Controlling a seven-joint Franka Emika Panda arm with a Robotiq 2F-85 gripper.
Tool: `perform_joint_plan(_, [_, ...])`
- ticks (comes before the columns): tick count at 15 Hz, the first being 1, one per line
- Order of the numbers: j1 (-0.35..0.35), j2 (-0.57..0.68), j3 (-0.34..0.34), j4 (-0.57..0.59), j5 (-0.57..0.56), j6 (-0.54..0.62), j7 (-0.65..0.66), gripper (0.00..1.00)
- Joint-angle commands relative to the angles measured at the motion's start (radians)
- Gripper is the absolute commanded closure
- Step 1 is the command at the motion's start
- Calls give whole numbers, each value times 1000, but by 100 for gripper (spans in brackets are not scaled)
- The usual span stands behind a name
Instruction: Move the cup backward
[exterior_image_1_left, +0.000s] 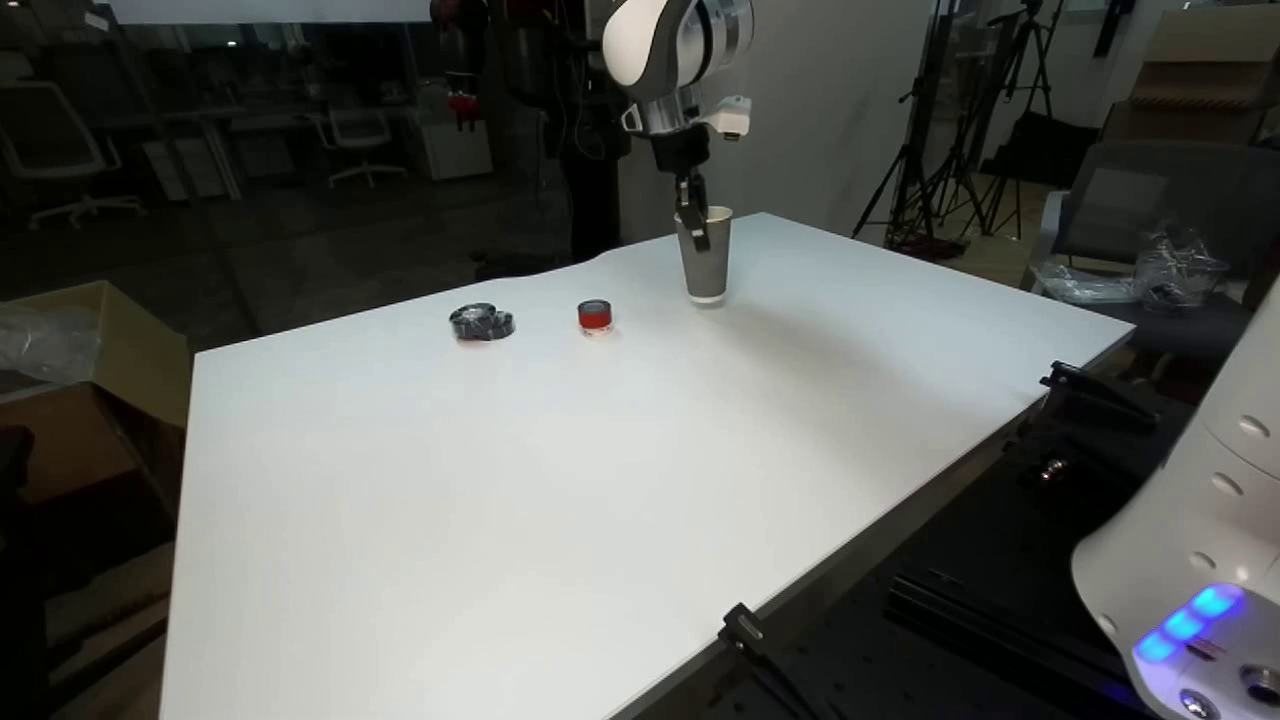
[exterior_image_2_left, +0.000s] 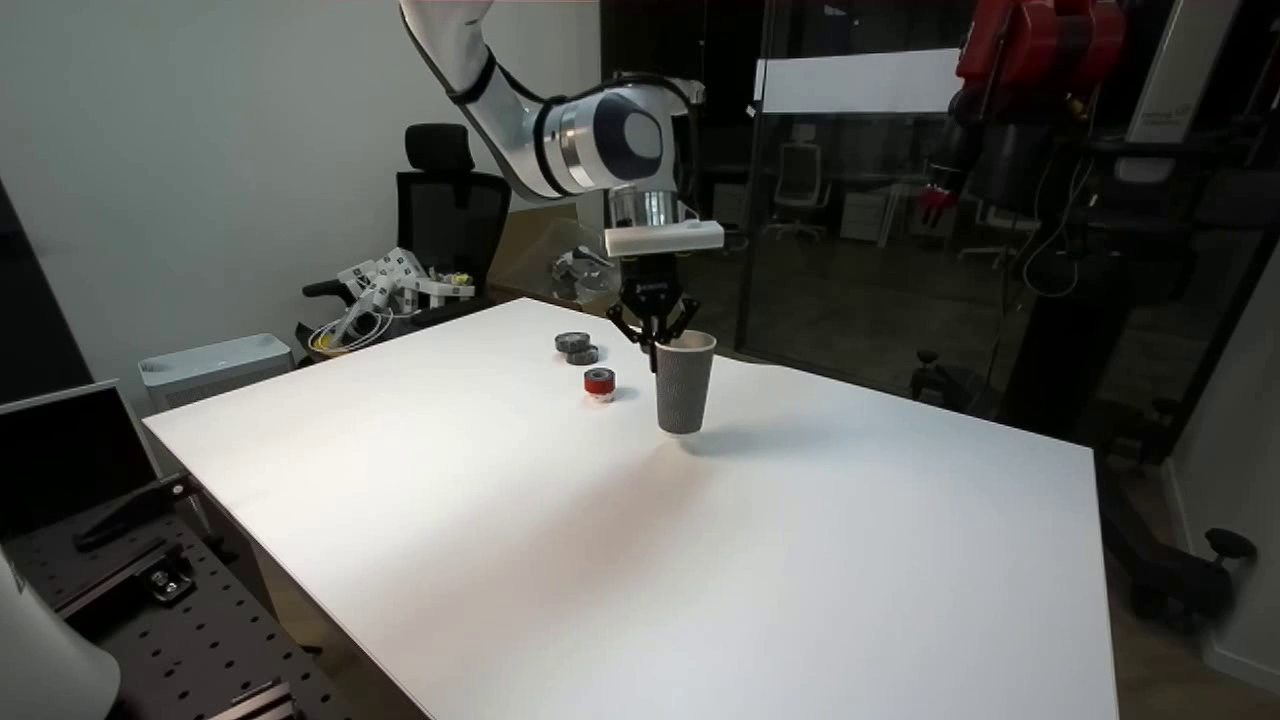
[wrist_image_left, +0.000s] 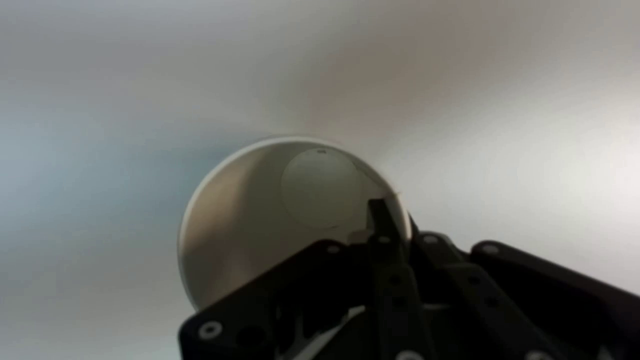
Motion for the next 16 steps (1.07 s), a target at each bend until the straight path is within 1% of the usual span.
perform_joint_plan(1, [-15, 49, 23, 35, -6, 36, -21, 99])
perform_joint_plan(4, [-21, 65, 32, 28, -7, 82, -48, 99])
perform_joint_plan(9, [-22, 63, 31, 25, -9, 115, -79, 99])
perform_joint_plan(10, [-22, 62, 30, 25, -9, 116, -84, 72])
perform_joint_plan(11, [-23, 61, 30, 24, -8, 116, -88, 70])
perform_joint_plan(12, [-23, 60, 29, 23, -8, 117, -90, 65])
perform_joint_plan(16, [-21, 52, 26, 19, -10, 125, -89, 37])
